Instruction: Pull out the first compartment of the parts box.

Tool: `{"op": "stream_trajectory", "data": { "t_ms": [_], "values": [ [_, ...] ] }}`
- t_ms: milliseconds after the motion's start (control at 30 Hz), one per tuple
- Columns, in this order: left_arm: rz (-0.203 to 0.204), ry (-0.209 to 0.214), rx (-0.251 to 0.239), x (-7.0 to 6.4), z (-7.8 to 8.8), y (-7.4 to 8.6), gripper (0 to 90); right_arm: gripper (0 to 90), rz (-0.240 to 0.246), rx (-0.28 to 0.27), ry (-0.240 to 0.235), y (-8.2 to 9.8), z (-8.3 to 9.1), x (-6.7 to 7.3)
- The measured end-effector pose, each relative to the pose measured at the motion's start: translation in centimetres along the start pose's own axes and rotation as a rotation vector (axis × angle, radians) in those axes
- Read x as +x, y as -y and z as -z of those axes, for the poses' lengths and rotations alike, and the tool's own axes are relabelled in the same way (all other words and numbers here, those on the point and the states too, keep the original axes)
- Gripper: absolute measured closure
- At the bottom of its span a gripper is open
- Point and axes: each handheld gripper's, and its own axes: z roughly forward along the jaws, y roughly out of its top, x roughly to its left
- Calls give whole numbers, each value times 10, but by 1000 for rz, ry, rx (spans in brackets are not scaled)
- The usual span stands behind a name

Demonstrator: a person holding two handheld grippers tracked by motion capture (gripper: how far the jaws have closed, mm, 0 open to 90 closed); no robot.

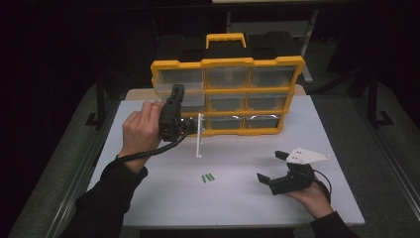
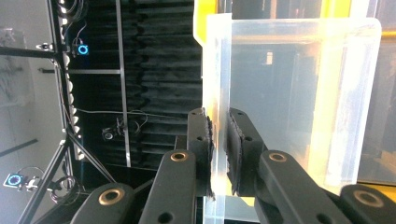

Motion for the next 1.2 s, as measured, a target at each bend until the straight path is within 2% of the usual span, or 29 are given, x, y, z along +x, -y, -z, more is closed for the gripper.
{"op": "stream_trajectory", "data": {
  "t_ms": [700,1200],
  "values": [
    [0,-2,-14,2,18,-1,807,0,0,0,0,0,0,0],
    [-5,-2,-25,2,24,-1,807,0,-1,-1,1,0,0,0]
  ]
}}
